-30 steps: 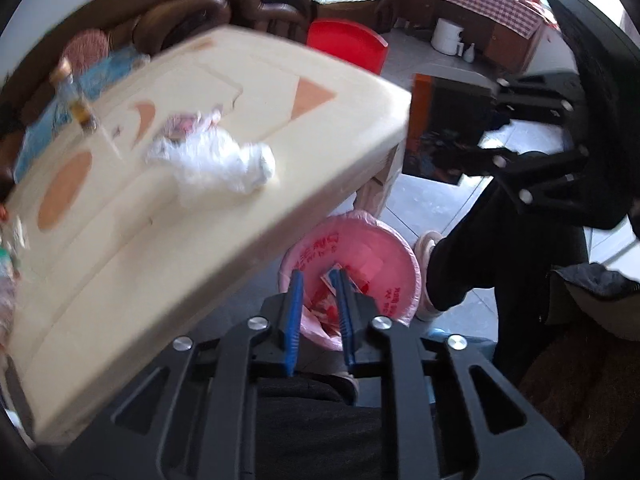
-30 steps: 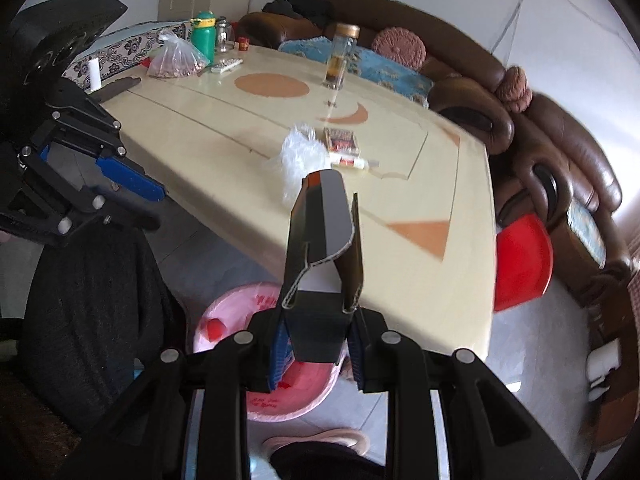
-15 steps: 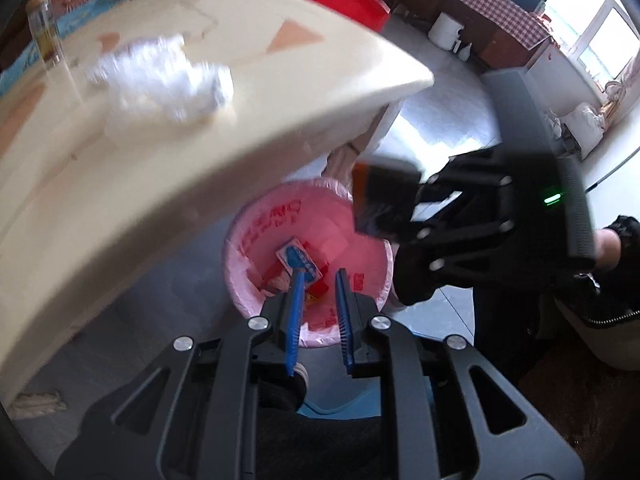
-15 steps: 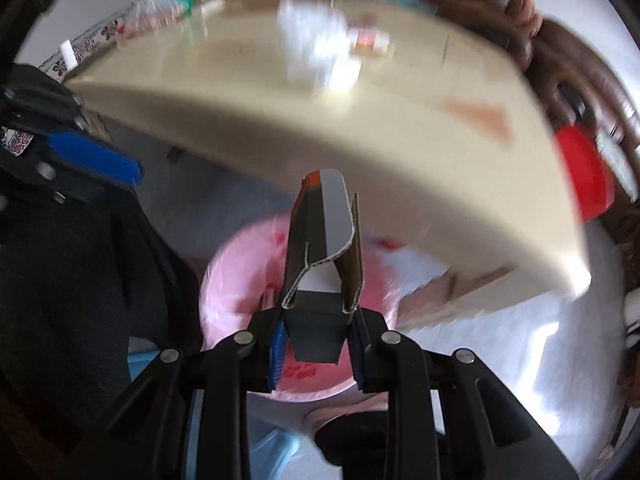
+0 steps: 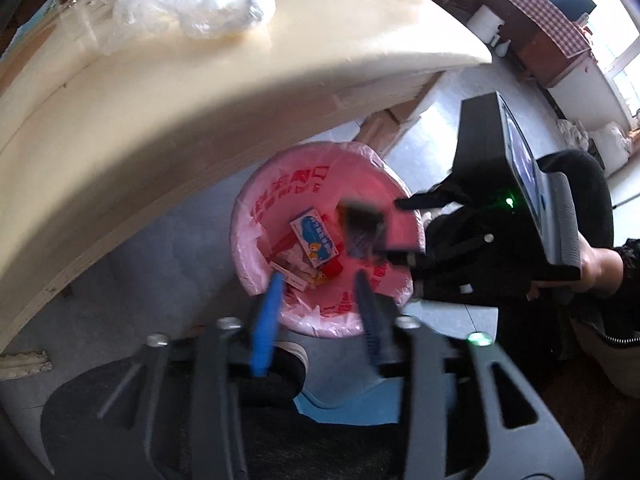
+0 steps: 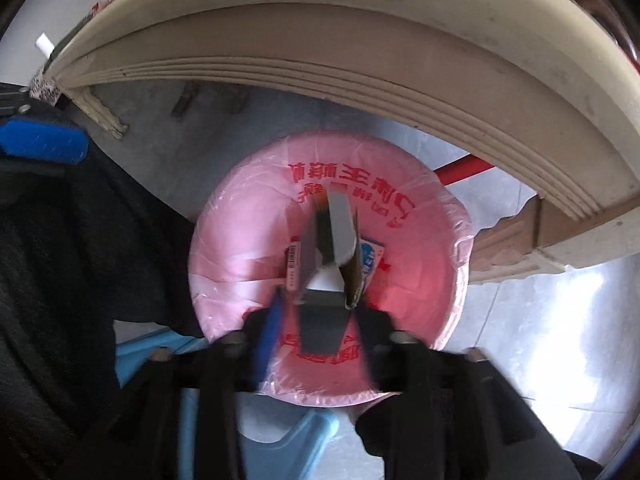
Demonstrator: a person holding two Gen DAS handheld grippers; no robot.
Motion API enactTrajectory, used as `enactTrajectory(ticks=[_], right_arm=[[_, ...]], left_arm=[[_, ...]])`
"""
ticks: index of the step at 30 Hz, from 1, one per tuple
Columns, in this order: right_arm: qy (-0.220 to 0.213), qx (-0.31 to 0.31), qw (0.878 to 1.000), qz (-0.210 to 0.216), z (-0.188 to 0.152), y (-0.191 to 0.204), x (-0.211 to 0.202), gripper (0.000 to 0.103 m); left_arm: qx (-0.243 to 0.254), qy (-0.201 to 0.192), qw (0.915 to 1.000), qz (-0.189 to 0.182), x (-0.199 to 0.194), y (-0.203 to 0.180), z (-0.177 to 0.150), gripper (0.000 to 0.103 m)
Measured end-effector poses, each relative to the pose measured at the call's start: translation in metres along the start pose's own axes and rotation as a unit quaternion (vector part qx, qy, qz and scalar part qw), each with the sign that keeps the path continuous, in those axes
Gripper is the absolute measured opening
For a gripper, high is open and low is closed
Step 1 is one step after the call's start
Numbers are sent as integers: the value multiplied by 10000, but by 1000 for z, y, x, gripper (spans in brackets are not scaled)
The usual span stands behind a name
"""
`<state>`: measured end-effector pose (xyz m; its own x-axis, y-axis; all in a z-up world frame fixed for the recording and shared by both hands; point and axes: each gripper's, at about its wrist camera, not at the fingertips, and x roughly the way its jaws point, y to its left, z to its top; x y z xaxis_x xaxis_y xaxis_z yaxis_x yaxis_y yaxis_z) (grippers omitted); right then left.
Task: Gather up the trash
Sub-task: 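Open the left tool over the bin while the right tool releases the black box, then move both open tools back over the table toward the plastic bag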
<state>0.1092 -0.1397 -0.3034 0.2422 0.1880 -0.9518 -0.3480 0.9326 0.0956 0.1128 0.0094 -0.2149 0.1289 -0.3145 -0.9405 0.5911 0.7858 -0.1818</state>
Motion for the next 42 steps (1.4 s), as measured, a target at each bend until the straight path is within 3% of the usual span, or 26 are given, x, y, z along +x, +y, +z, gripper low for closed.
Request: enactTrajectory(ticks=[1, 5, 12, 16, 20, 24, 26, 33, 42], right_arm=[[-93, -28, 9999, -58, 0, 1, -3, 80], [-192, -92, 9997, -71, 2, 3, -14, 80], [-409, 133, 9989, 195, 5, -4, -53, 80], [-573, 305, 9971, 400, 10, -11, -81, 80], [-744, 448, 9948, 527, 20, -20, -114, 80], [-1017, 507, 9917, 600, 38, -31, -156, 82], [-1185, 530, 9896, 626, 47, -34, -174, 90], [-1751, 364, 9820, 614, 92, -43, -239, 90], [-1873, 364, 9803, 506, 145, -66, -262, 91]], left_arm=[[-77, -18, 9999, 63, -2, 2, 2, 59], [-345, -92, 9994, 2, -8, 6, 5, 67], [-971, -199, 9947, 259, -23, 10, 9, 68], [-1452, -186, 9880, 484, -43, 15, 13, 68], [-1850, -293, 9815, 405, -67, 20, 20, 68], [-2095, -514, 9745, 613, -100, 16, 31, 71], [-2218, -655, 9703, 713, -116, 14, 37, 76], [-2696, -972, 9552, 734, -156, 16, 63, 77], [-3081, -1072, 9418, 811, -169, 26, 95, 77]])
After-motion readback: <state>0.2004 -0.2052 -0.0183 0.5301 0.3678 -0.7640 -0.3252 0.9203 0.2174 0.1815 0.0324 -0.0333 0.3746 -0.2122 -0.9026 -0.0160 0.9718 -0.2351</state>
